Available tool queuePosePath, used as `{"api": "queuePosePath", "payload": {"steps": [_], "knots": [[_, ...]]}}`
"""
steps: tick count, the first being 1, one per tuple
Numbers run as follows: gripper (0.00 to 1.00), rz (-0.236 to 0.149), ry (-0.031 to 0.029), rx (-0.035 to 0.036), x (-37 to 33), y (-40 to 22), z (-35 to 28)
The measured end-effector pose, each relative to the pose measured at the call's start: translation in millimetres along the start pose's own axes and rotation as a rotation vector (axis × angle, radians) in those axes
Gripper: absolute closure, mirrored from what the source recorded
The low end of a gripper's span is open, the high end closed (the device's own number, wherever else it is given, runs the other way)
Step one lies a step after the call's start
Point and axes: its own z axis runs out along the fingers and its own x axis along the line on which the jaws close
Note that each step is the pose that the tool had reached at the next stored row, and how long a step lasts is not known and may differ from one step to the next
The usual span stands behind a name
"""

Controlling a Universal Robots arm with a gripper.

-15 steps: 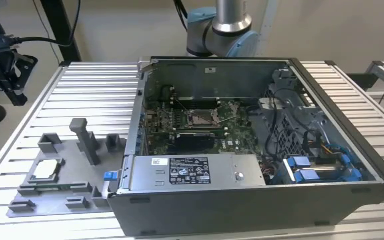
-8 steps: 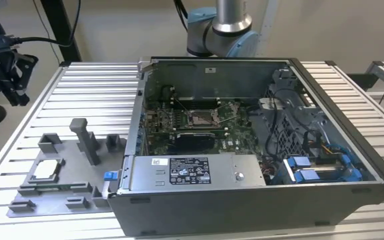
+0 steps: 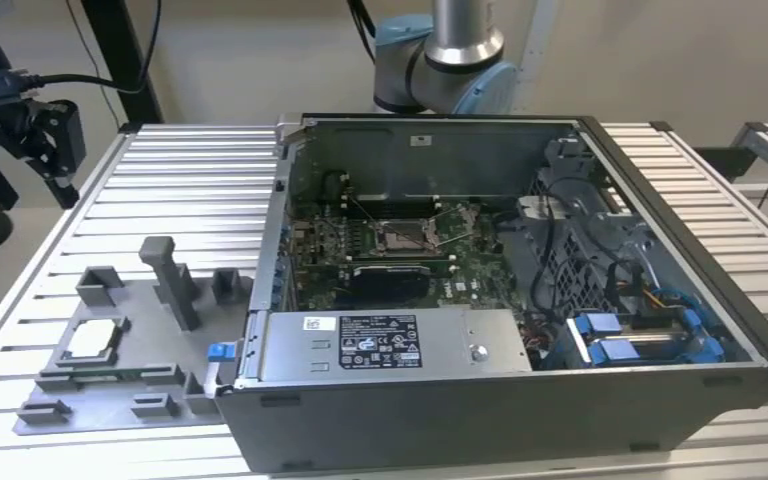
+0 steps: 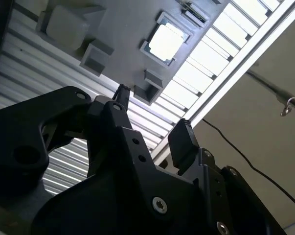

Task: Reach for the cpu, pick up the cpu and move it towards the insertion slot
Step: 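Reach for the cpu, then pick up the cpu and move it towards the insertion slot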

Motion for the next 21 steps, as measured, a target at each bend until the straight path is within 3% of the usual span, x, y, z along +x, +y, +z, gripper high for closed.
{"api": "queuePosePath", "payload": {"steps": [11, 21], "knots": [[0.0, 0.0, 0.0, -0.0001, 0.0, -0.3, 6.8], [0.0, 0.0, -0.0002, -0.0002, 0.1, -0.2, 7.9]]}}
